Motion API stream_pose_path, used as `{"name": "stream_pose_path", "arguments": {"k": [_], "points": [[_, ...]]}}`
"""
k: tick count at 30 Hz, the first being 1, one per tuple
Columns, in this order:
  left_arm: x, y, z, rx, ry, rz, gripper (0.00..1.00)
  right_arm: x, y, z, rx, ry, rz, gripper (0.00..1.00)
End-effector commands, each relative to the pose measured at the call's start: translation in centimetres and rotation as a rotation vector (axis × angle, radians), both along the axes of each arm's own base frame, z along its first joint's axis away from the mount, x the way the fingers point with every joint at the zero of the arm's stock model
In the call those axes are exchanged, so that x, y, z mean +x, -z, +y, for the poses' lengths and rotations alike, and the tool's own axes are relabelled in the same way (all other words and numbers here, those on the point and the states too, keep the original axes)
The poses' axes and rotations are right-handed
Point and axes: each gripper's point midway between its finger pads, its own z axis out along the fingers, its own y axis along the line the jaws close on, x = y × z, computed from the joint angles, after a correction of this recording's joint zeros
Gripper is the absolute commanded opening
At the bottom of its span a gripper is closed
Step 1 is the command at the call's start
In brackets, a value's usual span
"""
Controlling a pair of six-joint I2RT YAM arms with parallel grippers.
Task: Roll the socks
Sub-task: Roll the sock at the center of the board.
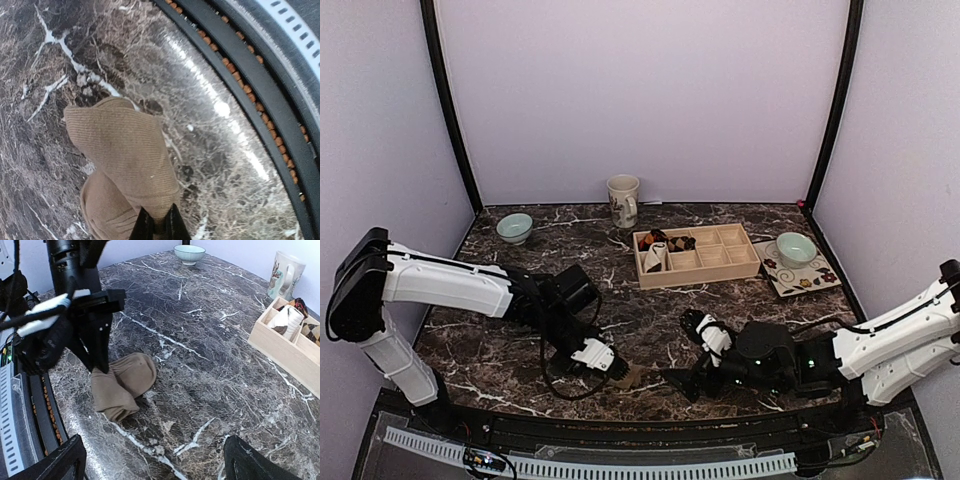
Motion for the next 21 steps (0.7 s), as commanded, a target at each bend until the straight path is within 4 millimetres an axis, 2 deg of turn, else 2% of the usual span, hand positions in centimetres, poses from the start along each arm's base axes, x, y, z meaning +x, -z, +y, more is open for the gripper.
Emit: {"name": "stream_pose_path", "arguments": {"k": [1,7,11,18,21], "points": [[-0.1,2.9,2.3,0.107,0.031,-0.032,0.0,-1.6,-0.5,1.1,0.031,-0.074,-0.031,0.94],[-1.3,3.9,3.5,0.093,-0.013,0.011,0.0,-3.7,2.7,4.6,-0.037,-0.207,-0.006,0.85],[-1.8,3.9,4.1,0.068,-0.042,0.05,0.0,-4.3,4.0,7.1,-0.065,-0.256,-0.04,0.85],[-2.1,4.3,4.6,0.065,-0.042,0.07,0.0,-2.9,3.1,9.5,-0.065,-0.247,-0.213,0.89],[-2.0,4.0,4.5,0.052,-0.059,0.095,0.0,-2.9,3.0,10.4,-0.06,-0.271,-0.261,0.9]]}}
